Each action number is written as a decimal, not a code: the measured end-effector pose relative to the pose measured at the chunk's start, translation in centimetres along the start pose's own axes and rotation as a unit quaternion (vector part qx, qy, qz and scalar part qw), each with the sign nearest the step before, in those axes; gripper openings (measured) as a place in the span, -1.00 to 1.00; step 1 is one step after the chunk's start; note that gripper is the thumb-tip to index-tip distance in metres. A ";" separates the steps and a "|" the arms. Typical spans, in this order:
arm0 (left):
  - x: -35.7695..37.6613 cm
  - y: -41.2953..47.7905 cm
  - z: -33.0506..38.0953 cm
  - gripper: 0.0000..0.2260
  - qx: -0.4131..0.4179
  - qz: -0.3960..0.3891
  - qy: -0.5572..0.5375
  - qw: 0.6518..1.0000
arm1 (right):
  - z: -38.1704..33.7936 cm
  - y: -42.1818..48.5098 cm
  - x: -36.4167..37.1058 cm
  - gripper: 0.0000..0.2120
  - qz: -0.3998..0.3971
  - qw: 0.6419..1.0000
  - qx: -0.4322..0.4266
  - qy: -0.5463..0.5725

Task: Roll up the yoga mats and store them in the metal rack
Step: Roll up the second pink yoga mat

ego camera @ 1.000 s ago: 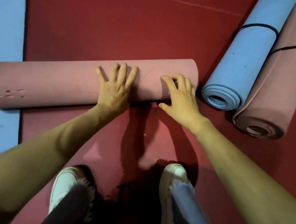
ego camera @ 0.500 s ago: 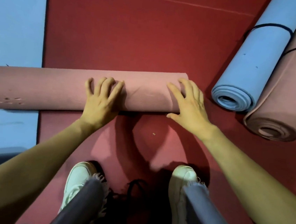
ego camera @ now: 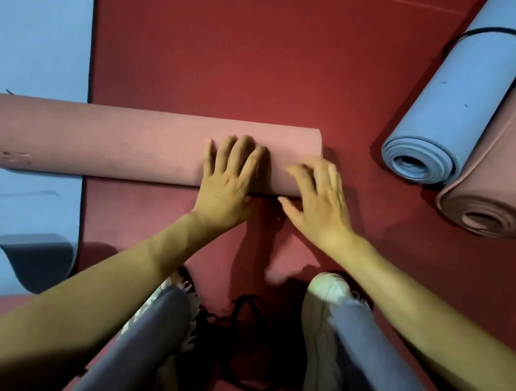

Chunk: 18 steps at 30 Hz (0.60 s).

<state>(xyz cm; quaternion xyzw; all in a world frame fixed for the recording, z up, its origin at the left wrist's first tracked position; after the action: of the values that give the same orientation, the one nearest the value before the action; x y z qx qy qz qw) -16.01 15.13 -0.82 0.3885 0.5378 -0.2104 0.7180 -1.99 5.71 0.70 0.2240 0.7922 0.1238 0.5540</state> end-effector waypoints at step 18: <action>-0.2 -0.1 -1.2 -0.12 0.041 -0.033 0.032 0.998 | -5.3 -10.8 5.8 -0.86 -0.459 0.880 -0.088 0.078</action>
<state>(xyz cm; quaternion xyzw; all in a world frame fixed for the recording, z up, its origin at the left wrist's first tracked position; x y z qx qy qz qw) -16.89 16.00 -0.78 0.4057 0.5640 -0.2434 0.6768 -10.98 -0.55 -7.01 -0.2251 0.8325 -0.0580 0.5028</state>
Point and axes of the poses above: each hand's wrist, its own y-axis towards the middle knuckle, its own x-axis out of the palm, z = x × y, the point moved 3 cm from there along y, towards the middle knuckle, and after that the axes turned 9 degrees about z, right-handed, at the moved point
